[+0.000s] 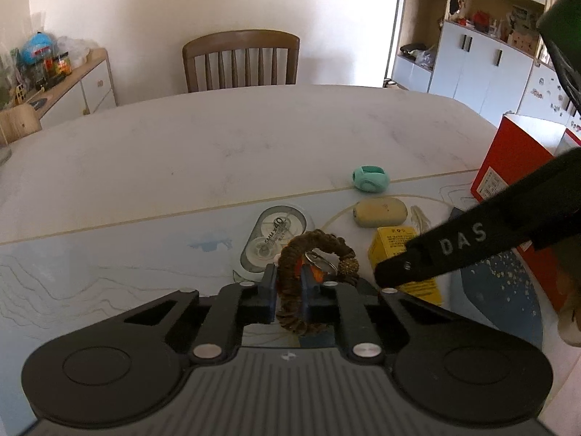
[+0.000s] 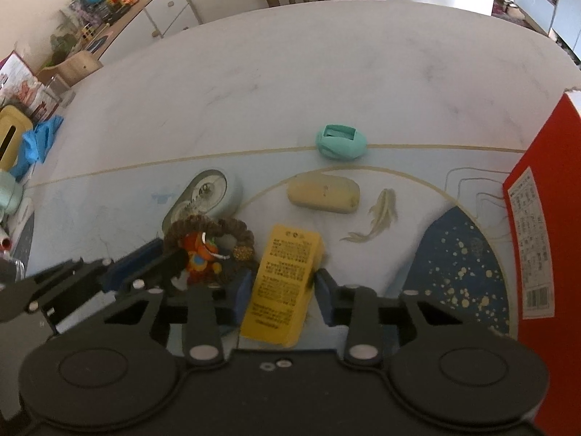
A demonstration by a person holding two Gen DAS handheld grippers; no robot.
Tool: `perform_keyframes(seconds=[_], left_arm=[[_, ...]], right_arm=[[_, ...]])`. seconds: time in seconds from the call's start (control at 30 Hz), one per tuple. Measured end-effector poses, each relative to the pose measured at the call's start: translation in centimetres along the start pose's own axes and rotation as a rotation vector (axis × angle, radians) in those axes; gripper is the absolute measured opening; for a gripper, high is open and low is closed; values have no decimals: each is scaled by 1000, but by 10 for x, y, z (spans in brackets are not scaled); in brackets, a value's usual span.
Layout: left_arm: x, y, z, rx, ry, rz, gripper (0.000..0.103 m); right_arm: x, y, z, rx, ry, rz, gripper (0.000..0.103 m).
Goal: Organize objects
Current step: 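Grasp the brown bead bracelet with the left gripper while the right gripper grasps the yellow box, then carry the bead bracelet and yellow box into the red shoebox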
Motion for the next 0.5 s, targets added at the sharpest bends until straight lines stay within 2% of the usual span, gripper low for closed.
perform_keyframes(seconds=[0.23, 0.5], left_arm=[[-8, 1, 3, -24, -8, -11, 9], [-33, -2, 8, -66, -21, -62, 8]], right_arm=[[-12, -7, -16, -55, -14, -15, 31], [-37, -14, -35, -65, -22, 26, 30]])
Point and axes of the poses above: each gripper's, at about its wrist camera, not at the fingertips, and x roughly the way its jaws point, y to its left, z to its top, the point moved 6 cm from there along x, roughly the way its jaws point, and after that the axes turned 10 degrees about x, right-handed, at the moved point
